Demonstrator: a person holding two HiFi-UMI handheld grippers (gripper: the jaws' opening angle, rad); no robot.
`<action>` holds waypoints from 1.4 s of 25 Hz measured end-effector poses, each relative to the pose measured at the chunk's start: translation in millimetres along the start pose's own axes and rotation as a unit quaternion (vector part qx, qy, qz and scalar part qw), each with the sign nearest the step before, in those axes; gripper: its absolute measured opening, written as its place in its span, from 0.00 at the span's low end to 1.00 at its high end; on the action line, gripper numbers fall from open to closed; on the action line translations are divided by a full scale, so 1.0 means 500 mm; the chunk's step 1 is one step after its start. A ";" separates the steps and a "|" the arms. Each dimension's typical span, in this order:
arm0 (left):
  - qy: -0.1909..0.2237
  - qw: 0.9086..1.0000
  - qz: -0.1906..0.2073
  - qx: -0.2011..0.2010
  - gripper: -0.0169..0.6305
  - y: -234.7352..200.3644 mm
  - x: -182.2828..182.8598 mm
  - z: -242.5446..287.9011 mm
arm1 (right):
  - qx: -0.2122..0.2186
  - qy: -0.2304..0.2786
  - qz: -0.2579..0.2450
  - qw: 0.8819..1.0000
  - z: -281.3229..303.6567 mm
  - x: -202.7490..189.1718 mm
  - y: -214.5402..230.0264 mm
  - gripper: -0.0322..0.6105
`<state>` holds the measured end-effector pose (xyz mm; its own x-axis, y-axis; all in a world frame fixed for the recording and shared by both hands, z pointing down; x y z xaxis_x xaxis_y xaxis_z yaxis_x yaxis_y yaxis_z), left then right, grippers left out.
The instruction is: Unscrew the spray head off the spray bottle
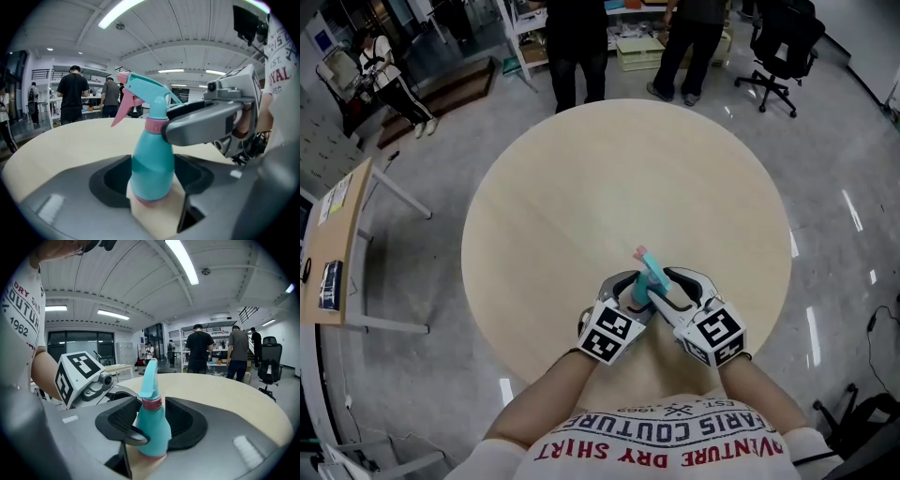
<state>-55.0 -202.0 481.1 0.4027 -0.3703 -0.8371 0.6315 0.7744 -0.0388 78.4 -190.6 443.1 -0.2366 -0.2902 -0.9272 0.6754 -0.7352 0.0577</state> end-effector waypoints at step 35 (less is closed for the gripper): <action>0.016 0.998 0.030 -0.057 0.46 -0.044 -0.015 -0.018 | 0.142 0.023 -0.026 0.989 0.003 -0.007 0.046 0.37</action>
<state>-77.8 -211.6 483.6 0.4146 -0.3061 -0.8570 0.5274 0.8483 -0.0479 93.7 -207.6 448.0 -0.2282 -0.2243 -0.9474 0.4386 -0.8924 0.1057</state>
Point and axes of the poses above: the fingertips, and each gripper's own axes: z forward along the fingers, y to its right, x out of its top, the point moved 10 cm from there along -z, backward along the fingers, and after that the axes turned 2 degrees about -y, right-handed, at the moved point
